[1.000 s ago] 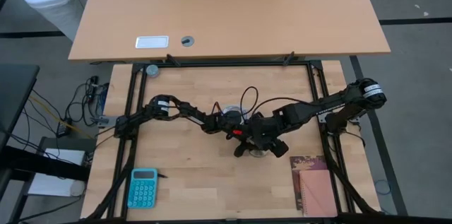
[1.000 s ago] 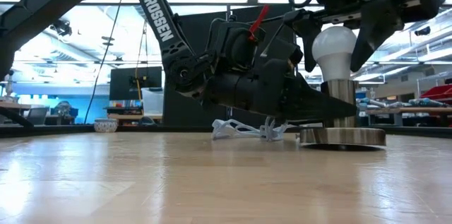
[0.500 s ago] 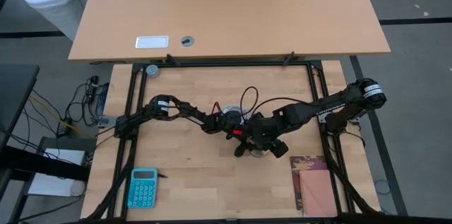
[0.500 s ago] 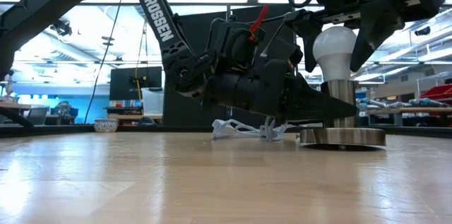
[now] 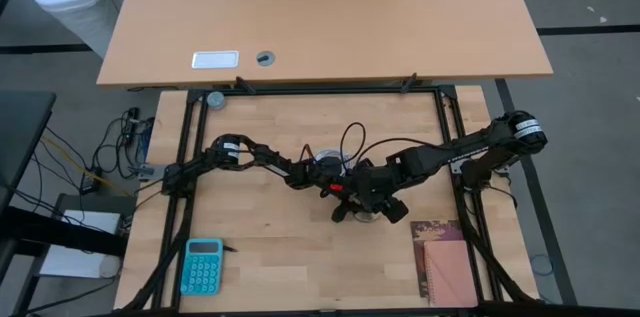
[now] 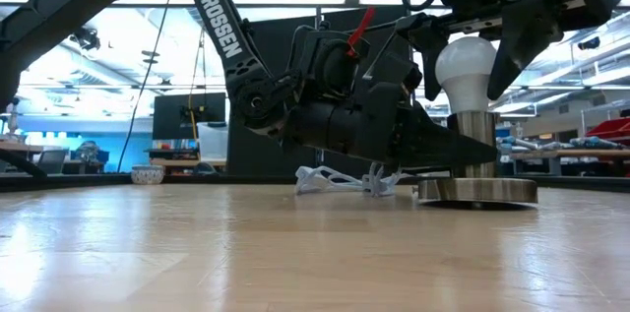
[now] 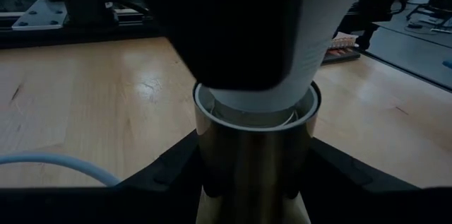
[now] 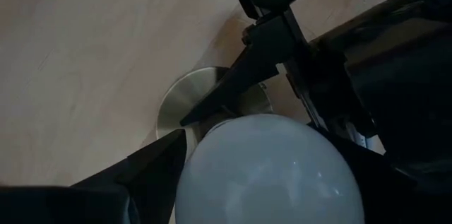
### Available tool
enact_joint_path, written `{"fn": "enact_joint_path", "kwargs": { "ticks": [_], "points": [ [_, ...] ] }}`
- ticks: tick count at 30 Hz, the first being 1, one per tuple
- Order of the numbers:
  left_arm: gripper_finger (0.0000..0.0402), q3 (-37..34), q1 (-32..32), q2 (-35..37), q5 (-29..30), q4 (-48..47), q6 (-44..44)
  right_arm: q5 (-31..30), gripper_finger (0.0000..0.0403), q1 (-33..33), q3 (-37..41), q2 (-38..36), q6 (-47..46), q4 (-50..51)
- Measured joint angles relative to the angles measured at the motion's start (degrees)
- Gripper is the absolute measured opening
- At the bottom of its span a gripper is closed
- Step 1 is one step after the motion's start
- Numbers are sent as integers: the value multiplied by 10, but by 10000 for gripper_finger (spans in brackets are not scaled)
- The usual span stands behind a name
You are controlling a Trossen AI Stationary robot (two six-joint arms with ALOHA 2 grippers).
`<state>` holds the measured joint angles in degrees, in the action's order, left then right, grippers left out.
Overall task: Screw lightbulb
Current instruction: Insert the white lightbulb into the lamp socket
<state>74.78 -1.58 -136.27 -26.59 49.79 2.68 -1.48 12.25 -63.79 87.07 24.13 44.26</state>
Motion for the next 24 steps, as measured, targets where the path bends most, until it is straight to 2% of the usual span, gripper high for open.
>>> {"fn": "enact_joint_path", "kwargs": {
  "ticks": [15, 24],
  "points": [
    [198, 0, 0, 0, 0, 0, -2, -6, 308, 0, 0, 0, 4, 0],
    [198, 0, 0, 0, 0, 0, -2, 13, 308, 0, 0, 0, 1, 0]
  ]
}}
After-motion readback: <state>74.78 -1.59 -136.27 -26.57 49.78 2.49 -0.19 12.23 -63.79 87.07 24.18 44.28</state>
